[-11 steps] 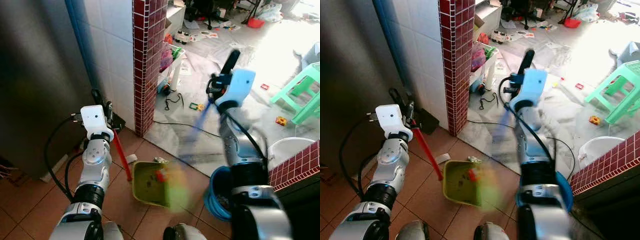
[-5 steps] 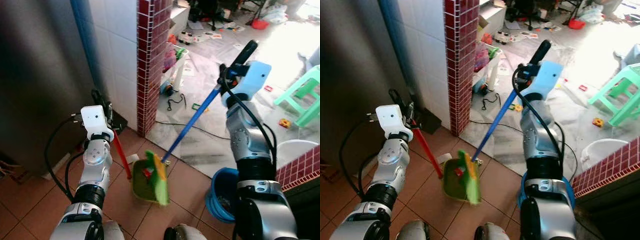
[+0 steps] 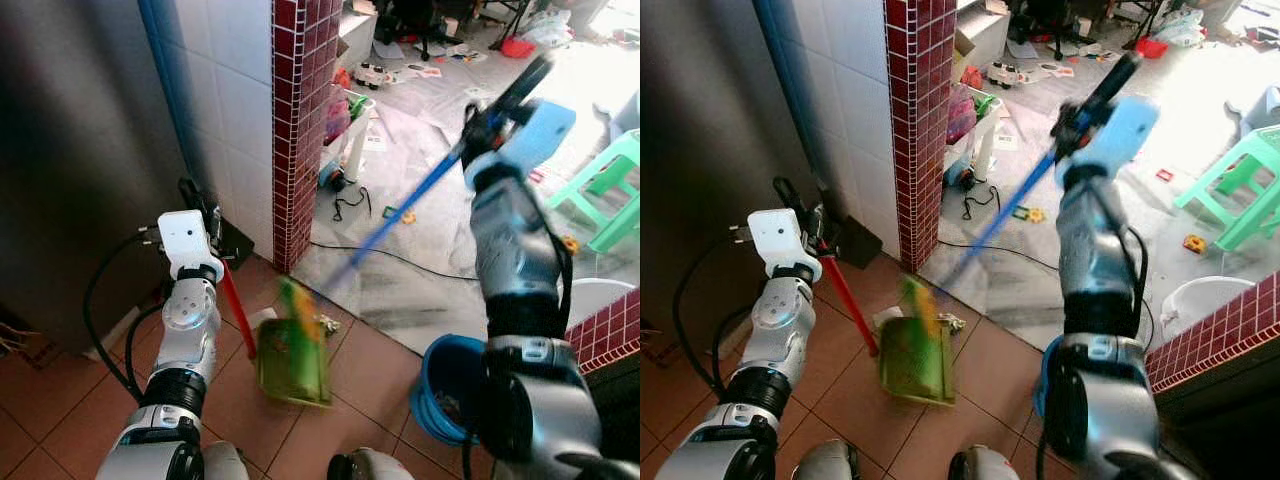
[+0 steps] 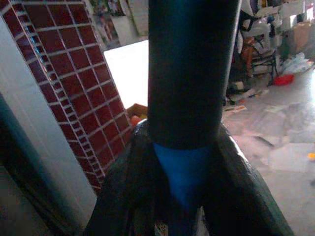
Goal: Sweep floor
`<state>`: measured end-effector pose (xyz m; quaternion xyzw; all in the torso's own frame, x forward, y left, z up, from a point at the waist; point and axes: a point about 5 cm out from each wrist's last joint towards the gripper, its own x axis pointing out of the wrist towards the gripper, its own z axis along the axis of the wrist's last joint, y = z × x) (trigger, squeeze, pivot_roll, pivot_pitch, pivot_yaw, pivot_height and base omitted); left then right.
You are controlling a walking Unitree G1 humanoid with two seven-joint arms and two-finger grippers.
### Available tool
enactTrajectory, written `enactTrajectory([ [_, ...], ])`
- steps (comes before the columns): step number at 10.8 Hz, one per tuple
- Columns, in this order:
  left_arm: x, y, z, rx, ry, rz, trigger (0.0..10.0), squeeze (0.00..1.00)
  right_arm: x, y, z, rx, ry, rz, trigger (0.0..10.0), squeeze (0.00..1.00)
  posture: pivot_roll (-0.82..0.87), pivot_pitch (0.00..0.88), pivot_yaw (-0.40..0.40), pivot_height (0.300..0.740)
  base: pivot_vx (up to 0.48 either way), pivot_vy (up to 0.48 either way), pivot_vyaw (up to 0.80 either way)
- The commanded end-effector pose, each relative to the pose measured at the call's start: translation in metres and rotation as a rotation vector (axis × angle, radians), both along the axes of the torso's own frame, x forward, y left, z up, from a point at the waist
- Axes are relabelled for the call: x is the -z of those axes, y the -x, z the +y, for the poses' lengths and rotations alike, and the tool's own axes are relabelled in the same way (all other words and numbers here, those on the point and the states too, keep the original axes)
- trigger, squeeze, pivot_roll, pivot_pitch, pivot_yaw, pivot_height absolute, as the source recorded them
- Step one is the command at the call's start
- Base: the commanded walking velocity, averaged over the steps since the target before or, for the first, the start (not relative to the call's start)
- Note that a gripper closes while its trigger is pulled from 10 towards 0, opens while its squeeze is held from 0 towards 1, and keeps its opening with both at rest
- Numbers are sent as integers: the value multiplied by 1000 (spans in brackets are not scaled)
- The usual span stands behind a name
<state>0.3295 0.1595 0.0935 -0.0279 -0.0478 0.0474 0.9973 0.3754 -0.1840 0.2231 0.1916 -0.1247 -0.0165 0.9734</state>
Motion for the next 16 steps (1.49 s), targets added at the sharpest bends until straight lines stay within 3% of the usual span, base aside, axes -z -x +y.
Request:
enactTrajectory([
  [1,-11,-4,-3,4,4,-53,10000,0,-13,-1,-3,15,-10,-41,10000,0,-78,0,-79,740,0,0,0],
  [10,-11,-4,-3,4,4,-53,10000,0,-13,-1,-3,15,-10,-41,10000,0,-78,0,-79,740,0,0,0],
  [11,-12,4,-8,34,-26,-71,10000,0,-11,11,18,11,306,-164,10000,0,-46,0,-72,740,0,0,0],
  [12,-13,7,-10,44,-42,-76,10000,0,-13,16,29,0,426,-236,10000,0,-45,0,-70,740,0,0,0],
  [14,-16,5,-8,42,-48,-79,10000,0,-24,9,19,47,365,-234,10000,0,-43,0,-68,740,0,0,0],
  [15,-16,5,-9,41,-50,-78,10000,0,-20,8,18,53,393,-233,10000,0,-38,0,-68,740,0,0,0],
  [16,-17,7,-9,37,-55,-74,10000,0,-1,11,18,50,435,-186,10000,0,-32,0,-68,740,0,0,0],
])
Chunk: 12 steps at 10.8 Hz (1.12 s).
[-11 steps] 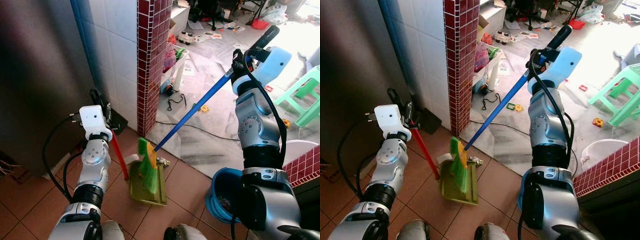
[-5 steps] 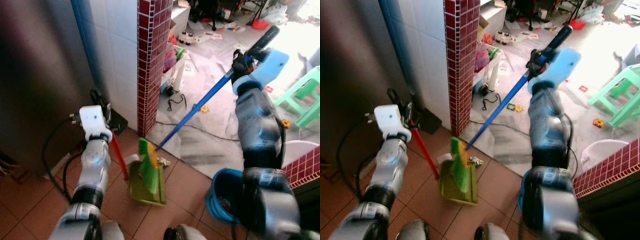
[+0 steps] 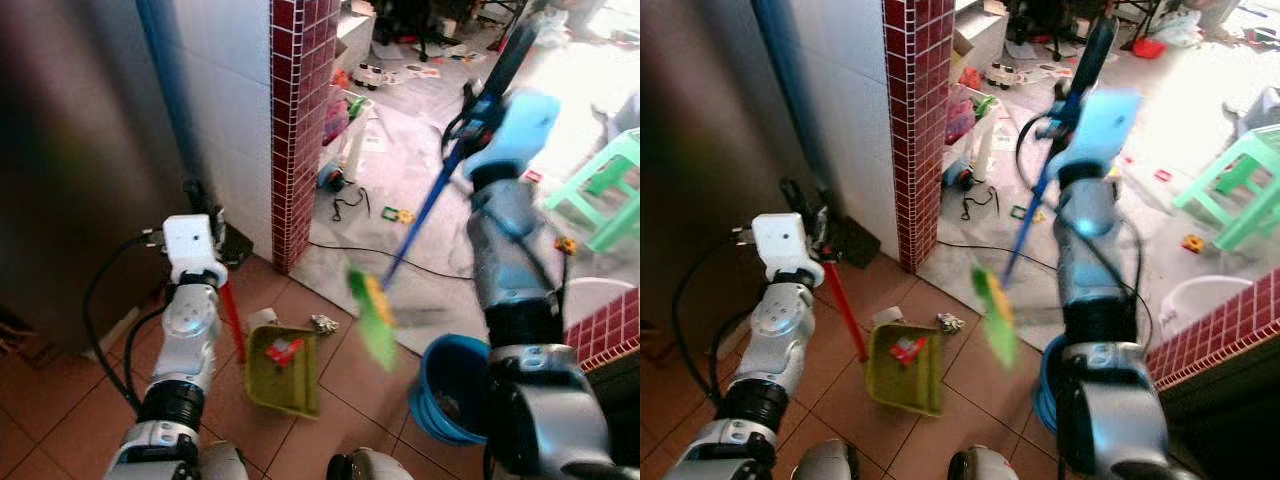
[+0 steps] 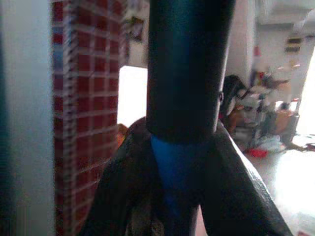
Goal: Sweep floor
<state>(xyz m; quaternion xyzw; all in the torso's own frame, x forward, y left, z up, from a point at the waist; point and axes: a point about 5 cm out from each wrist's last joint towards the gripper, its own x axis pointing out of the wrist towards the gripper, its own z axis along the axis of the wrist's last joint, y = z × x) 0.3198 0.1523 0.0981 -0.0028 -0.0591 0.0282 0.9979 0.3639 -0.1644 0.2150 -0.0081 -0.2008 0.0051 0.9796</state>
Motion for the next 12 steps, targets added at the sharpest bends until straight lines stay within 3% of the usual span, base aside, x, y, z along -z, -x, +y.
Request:
enactTrajectory([
  [1,-11,-2,0,-5,-4,-49,10000,0,2,1,-2,13,33,-4,10000,0,-28,0,-66,740,0,0,0],
  [3,-2,9,5,-20,-20,-11,10000,0,53,19,7,1,37,110,10000,0,-2,0,-60,740,0,0,0],
  [5,-5,15,8,-21,-42,-10,10000,0,83,29,14,17,54,184,10000,0,23,0,-59,740,0,0,0],
  [7,-7,16,12,-4,-37,-6,10000,0,98,33,12,30,41,243,10000,0,4,0,-41,740,0,0,0],
  [10,-14,15,3,13,-10,-16,10000,0,107,36,4,37,64,270,10000,0,-10,0,-44,740,0,452,-800],
  [12,-13,15,-3,27,-1,-13,10000,0,110,36,1,25,88,279,10000,0,-16,0,-48,740,0,476,-253],
])
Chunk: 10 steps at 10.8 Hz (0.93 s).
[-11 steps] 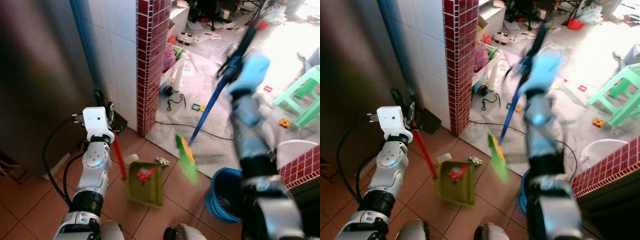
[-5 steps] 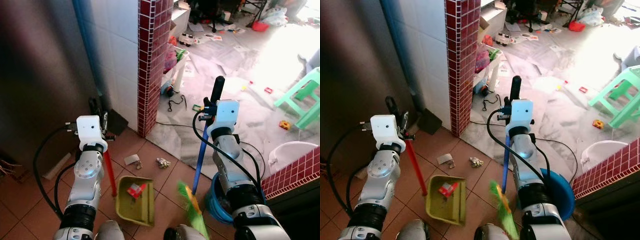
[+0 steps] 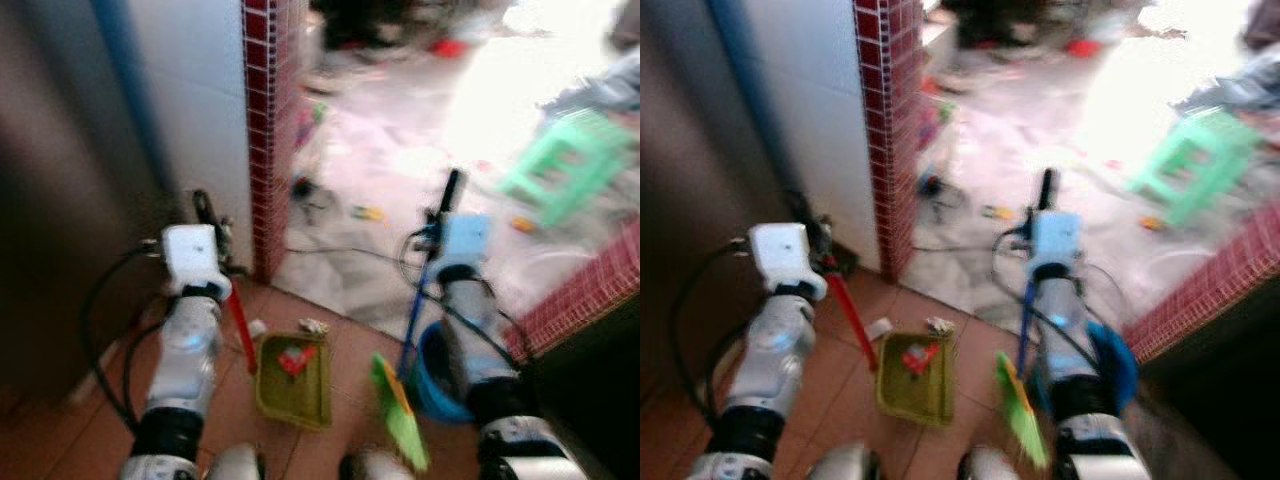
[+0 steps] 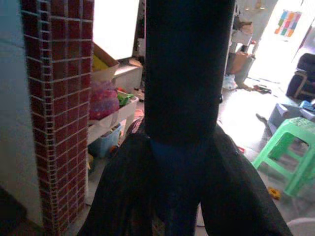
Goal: Sweep floor
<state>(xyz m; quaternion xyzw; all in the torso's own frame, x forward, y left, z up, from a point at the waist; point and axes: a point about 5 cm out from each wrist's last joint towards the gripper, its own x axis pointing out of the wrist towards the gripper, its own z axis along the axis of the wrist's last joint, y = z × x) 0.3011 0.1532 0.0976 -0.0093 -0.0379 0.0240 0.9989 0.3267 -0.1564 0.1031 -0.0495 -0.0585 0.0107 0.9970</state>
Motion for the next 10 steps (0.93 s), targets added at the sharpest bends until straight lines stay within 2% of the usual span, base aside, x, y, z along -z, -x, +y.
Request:
enactTrajectory([
  [1,-13,-3,-5,25,-15,-55,10000,0,-2,-1,-9,18,12,-4,10000,0,-16,0,-47,740,0,476,0],
  [5,-16,1,-12,67,-14,-48,10000,0,-1,-2,-18,52,45,6,10000,0,-6,0,-33,740,0,413,0],
  [7,-19,6,-18,84,-17,-57,10000,0,0,0,-19,45,58,12,10000,0,-7,0,-44,740,0,0,0],
  [8,-16,9,-20,84,24,-48,10000,0,12,5,-26,98,32,63,10000,0,3,0,-41,740,0,0,-438],
  [10,-11,14,-18,86,78,-14,10000,0,16,9,-26,99,35,68,10000,0,-9,0,-26,740,0,0,-800],
])
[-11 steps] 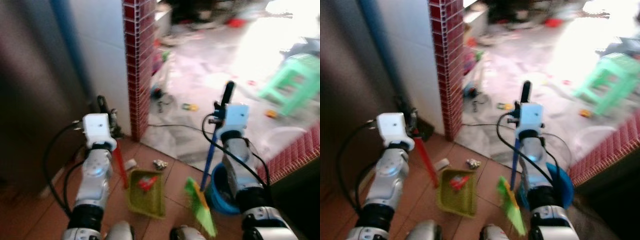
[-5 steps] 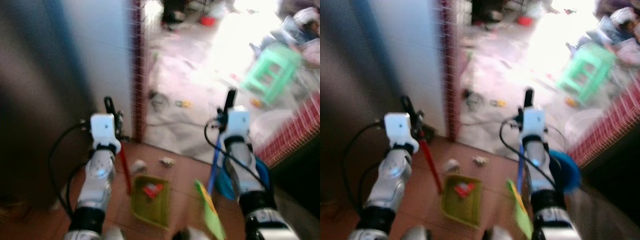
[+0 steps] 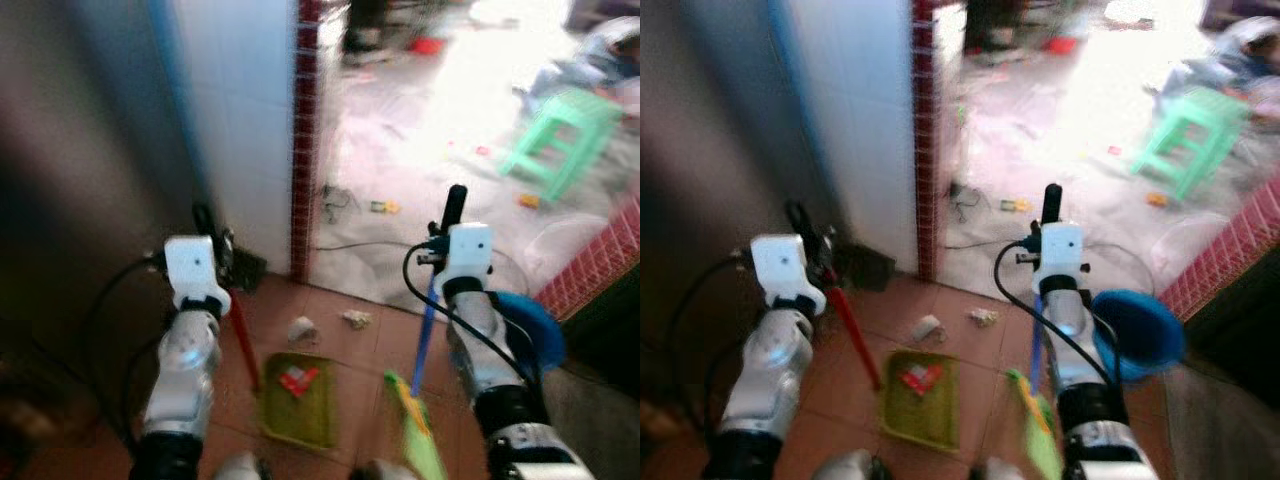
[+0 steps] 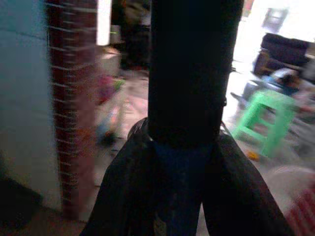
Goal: Sweep floor
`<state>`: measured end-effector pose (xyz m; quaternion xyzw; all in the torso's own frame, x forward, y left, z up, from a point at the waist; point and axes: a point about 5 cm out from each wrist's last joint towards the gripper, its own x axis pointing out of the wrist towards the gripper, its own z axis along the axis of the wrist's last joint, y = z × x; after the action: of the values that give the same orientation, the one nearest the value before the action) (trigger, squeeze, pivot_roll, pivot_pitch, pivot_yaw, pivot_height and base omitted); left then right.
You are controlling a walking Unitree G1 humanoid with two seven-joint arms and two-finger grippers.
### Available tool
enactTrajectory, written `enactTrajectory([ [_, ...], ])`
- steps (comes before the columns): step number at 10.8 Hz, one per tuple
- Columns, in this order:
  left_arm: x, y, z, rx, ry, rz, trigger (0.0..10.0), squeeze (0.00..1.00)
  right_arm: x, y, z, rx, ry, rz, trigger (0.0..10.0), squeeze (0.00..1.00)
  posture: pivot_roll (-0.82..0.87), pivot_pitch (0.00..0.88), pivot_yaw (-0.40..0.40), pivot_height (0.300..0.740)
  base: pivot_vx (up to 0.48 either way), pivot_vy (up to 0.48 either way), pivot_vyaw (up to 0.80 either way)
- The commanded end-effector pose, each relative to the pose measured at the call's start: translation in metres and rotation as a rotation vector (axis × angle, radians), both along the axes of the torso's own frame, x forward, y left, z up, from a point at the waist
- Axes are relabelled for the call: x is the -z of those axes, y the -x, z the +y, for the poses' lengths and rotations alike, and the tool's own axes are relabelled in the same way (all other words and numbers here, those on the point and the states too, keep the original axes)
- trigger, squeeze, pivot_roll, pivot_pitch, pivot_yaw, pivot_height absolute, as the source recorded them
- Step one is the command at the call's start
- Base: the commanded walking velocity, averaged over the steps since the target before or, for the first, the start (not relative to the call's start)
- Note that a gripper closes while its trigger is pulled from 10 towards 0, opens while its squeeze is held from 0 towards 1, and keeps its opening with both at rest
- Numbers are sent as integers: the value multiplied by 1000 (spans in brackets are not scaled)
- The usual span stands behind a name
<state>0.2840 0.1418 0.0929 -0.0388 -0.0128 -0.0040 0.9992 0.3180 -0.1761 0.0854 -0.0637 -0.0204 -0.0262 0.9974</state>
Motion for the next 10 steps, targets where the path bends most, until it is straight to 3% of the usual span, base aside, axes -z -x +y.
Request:
enactTrajectory([
  [1,-13,-4,-6,36,11,-57,10000,0,0,2,-11,37,12,4,10000,0,-22,0,-22,740,0,0,-800],
  [3,-14,-7,-9,65,45,-48,10000,0,3,6,-20,59,16,15,10000,0,-32,0,-24,740,0,0,-800],
  [8,-8,-2,-6,56,76,-21,10000,0,9,11,-22,51,7,43,10000,0,-29,0,-40,740,0,0,-556],
  [10,-8,-3,-5,55,82,-15,10000,0,9,10,-23,56,7,46,10000,0,-33,0,-37,740,-281,0,-578],
])
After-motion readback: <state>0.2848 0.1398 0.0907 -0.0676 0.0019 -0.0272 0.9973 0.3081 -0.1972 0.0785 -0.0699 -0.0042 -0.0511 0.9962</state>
